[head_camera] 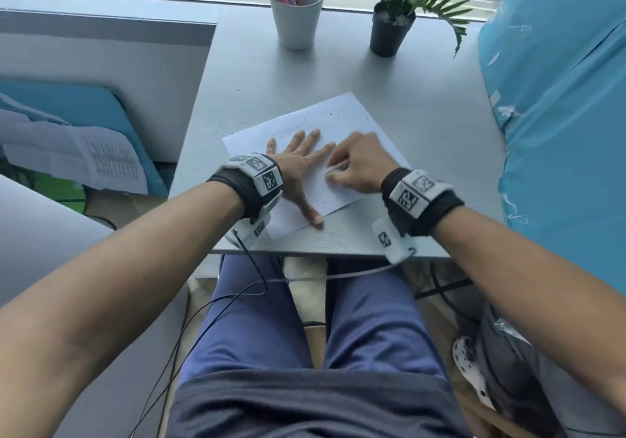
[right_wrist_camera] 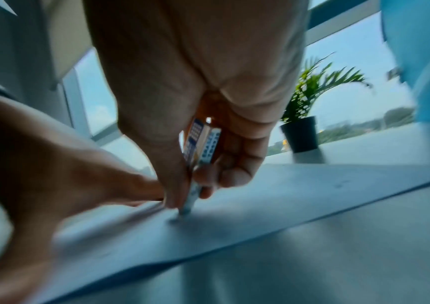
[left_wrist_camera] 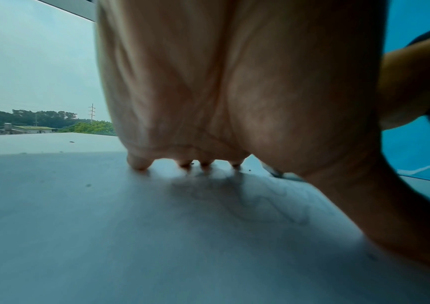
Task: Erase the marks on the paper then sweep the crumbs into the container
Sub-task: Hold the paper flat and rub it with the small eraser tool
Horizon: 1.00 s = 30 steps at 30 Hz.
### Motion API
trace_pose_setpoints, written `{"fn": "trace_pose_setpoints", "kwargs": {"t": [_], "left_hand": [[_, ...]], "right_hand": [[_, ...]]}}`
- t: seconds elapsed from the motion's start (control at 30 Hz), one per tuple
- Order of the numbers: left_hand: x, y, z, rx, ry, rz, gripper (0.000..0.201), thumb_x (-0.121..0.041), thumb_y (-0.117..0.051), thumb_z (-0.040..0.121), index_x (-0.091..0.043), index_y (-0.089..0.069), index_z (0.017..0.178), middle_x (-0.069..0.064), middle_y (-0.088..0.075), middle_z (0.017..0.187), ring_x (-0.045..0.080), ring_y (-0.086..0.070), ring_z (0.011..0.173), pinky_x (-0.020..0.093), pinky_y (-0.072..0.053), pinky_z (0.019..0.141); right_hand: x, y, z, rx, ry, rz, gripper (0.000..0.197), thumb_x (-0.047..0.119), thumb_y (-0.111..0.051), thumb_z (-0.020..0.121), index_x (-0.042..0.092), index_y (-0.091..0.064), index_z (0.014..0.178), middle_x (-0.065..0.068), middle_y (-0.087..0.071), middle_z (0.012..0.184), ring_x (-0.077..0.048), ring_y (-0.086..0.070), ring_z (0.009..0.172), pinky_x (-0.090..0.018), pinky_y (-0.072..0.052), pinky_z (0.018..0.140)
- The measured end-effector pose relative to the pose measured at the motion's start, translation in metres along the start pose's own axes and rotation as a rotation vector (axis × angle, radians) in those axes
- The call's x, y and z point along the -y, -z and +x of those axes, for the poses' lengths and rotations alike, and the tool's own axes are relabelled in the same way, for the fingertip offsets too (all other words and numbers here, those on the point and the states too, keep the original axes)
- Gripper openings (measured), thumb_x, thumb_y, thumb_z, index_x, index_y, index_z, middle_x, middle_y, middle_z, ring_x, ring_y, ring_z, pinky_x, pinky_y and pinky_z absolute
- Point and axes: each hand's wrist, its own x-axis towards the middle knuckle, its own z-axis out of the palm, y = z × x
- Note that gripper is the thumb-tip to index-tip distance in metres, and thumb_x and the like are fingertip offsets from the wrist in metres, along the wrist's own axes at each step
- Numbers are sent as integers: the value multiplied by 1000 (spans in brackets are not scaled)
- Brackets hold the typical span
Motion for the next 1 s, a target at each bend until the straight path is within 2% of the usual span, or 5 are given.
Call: {"fn": "trace_pose_setpoints", "kwargs": {"t": [0.37,0.53,0.67,0.83,1.0], "left_hand": [[1,-1,5,-5,-19,16,163,-80,-82,37,-38,26,151,-3,40,156,22,36,143,68,17,110],[-1,1,0,-1,-4,1,160,-77,-84,40,-39,23,152,-5,37,158,21,34,145,67,15,113],[1,-1,6,-4,-18,34,164,-81,-82,36,-38,27,150,-4,41,156,23,36,143,69,16,110],[1,-2,3,-5,-15,13,162,-77,-84,38,-40,25,152,-5,37,158,21,34,145,67,15,113],[5,-6,9,-22,-48,49,163,-82,-81,37,-38,25,151,-5,39,156,22,36,143,66,19,110]], "right_hand": [[18,-10,-18,186,153,-17,13,18,-76,76,12,-80,86,1,-76,85,-10,-70,80,-23,-55,78],[-8,9,10,-66,-62,10,16,25,-76,73,14,-80,85,-2,-76,85,-14,-70,83,-27,-56,79],[16,-12,-16,189,137,4,11,21,-77,75,12,-80,82,0,-76,80,-12,-70,77,-23,-55,72],[-8,9,14,-82,-83,-11,17,25,-75,74,15,-80,87,-3,-76,87,-15,-70,85,-22,-54,78],[9,-6,-8,132,53,20,15,23,-77,77,15,-79,89,1,-76,88,-7,-66,81,-17,-49,74]]}}
